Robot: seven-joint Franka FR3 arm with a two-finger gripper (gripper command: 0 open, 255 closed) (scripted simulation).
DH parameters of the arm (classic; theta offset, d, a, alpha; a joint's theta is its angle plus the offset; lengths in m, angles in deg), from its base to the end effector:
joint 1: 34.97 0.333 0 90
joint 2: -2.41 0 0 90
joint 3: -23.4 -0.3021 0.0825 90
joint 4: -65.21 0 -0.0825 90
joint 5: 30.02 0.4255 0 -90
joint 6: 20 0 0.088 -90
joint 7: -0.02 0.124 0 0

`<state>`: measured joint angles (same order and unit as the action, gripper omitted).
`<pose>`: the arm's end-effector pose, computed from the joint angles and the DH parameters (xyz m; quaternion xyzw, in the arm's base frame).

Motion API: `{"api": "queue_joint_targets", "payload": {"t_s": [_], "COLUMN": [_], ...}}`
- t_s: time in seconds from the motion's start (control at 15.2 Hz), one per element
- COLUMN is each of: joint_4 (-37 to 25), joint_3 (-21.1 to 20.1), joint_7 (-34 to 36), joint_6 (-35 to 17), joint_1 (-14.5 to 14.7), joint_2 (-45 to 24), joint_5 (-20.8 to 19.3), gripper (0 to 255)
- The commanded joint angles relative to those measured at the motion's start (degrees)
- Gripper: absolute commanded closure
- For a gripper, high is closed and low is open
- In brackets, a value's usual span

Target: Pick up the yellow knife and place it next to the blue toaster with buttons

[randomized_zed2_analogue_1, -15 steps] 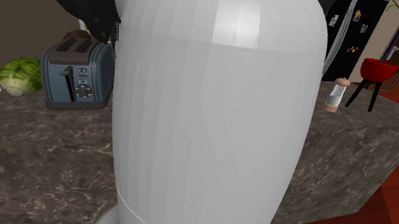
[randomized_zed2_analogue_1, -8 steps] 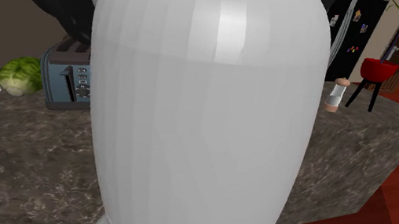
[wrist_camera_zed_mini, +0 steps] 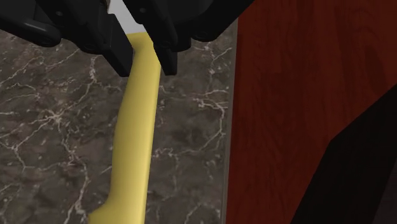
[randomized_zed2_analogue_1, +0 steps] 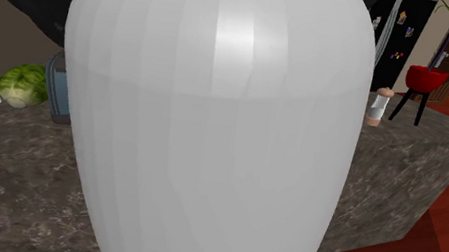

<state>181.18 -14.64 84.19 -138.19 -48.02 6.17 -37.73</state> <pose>0.5369 0.2440 0.4339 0.8800 -0.4659 0.0916 0.0106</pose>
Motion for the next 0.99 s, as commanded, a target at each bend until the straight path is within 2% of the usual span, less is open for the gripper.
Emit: {"api": "queue_joint_targets", "payload": {"t_s": [0.0,0.92], "joint_4": [-1.1,-10.75], "joint_3": [0.1,0.49], "joint_7": [-0.47,-2.57], "joint_6": [1.37,11.83], "joint_1": [-0.03,-0.14], "joint_2": [0.37,1.59], "joint_5": [0.37,1.69], "gripper": [255,255]}}
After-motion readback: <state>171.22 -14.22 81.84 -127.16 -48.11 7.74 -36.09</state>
